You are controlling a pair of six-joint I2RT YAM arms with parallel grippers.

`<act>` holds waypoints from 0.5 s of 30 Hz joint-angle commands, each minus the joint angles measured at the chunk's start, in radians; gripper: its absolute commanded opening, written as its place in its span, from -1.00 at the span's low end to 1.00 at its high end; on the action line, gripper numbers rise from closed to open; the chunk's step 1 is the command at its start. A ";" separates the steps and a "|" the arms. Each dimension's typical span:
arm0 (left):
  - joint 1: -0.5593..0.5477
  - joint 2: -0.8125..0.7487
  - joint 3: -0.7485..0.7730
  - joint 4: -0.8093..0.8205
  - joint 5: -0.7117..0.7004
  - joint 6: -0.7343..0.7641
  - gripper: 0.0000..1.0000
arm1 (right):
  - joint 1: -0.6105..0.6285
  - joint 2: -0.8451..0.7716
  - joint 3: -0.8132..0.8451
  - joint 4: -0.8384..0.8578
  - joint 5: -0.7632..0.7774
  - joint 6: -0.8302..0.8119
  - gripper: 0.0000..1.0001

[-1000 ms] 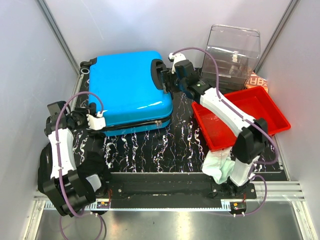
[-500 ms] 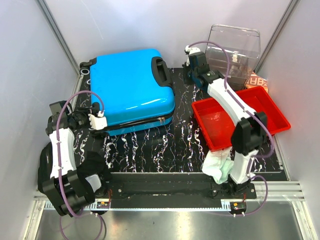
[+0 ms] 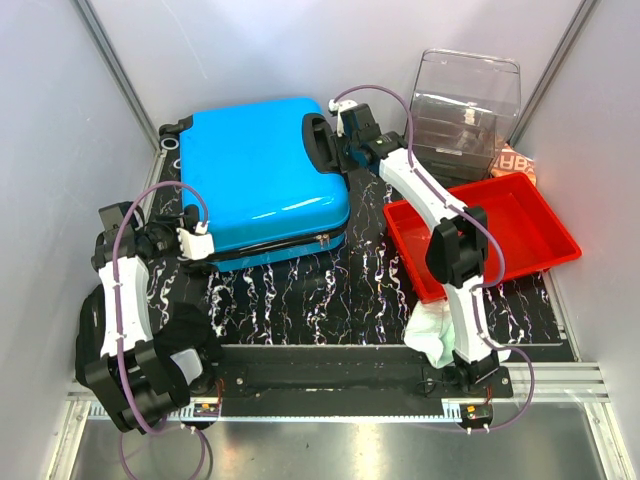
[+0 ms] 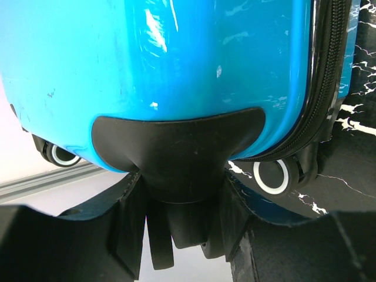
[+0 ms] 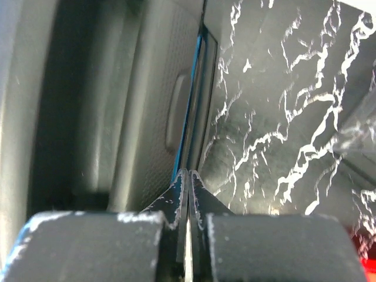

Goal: Open, take out, and arrange the luggage

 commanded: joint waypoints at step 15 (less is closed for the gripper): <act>-0.025 -0.009 -0.024 -0.118 0.110 -0.032 -1.00 | 0.029 -0.652 -0.767 0.163 0.220 0.078 0.08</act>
